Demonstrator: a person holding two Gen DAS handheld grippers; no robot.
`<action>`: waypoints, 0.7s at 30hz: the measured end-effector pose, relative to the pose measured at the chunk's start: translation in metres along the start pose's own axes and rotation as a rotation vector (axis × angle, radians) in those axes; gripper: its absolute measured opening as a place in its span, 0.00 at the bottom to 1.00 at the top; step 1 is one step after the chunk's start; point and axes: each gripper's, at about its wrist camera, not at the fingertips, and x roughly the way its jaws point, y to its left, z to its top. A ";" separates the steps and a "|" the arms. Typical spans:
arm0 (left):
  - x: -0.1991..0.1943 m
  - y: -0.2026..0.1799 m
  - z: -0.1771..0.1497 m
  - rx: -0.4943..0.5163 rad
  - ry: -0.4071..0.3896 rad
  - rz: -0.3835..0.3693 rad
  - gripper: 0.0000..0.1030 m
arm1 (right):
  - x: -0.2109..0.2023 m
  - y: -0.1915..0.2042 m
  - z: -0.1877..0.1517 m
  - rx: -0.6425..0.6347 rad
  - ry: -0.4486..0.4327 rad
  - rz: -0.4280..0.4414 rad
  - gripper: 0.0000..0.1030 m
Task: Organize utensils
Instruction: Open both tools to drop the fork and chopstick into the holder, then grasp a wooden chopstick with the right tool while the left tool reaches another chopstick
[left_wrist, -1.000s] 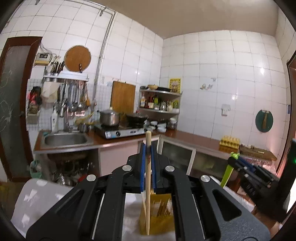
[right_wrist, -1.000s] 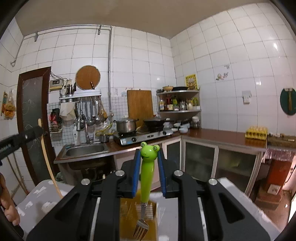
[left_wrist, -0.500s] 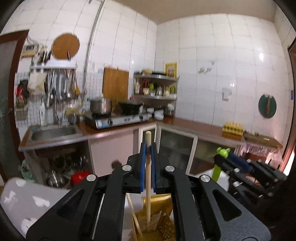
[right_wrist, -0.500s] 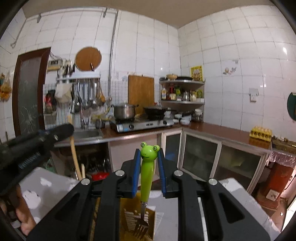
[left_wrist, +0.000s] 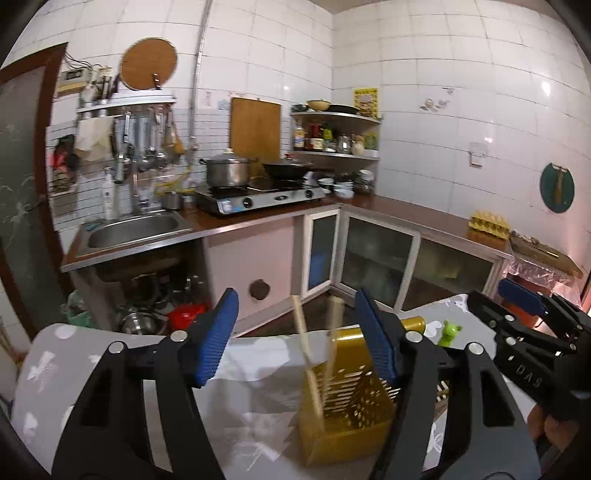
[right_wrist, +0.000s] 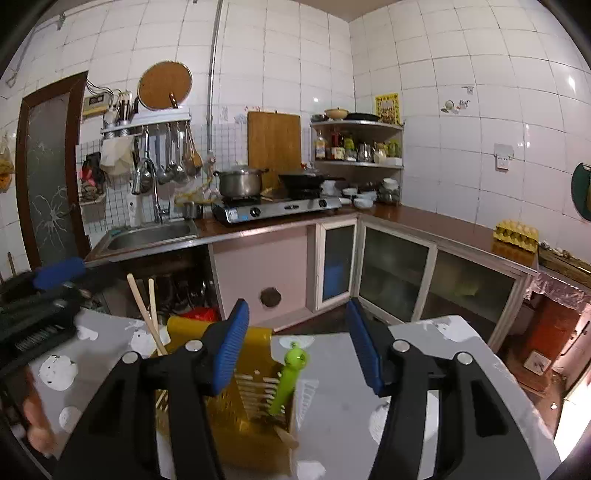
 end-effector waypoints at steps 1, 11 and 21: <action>-0.008 0.005 0.002 -0.012 0.005 0.008 0.68 | -0.004 -0.001 0.001 0.001 0.007 -0.005 0.54; -0.069 0.040 -0.034 -0.054 0.026 0.075 0.95 | -0.055 -0.009 -0.041 0.041 0.103 -0.035 0.60; -0.062 0.064 -0.118 -0.110 0.204 0.092 0.95 | -0.043 -0.010 -0.135 0.081 0.291 -0.067 0.60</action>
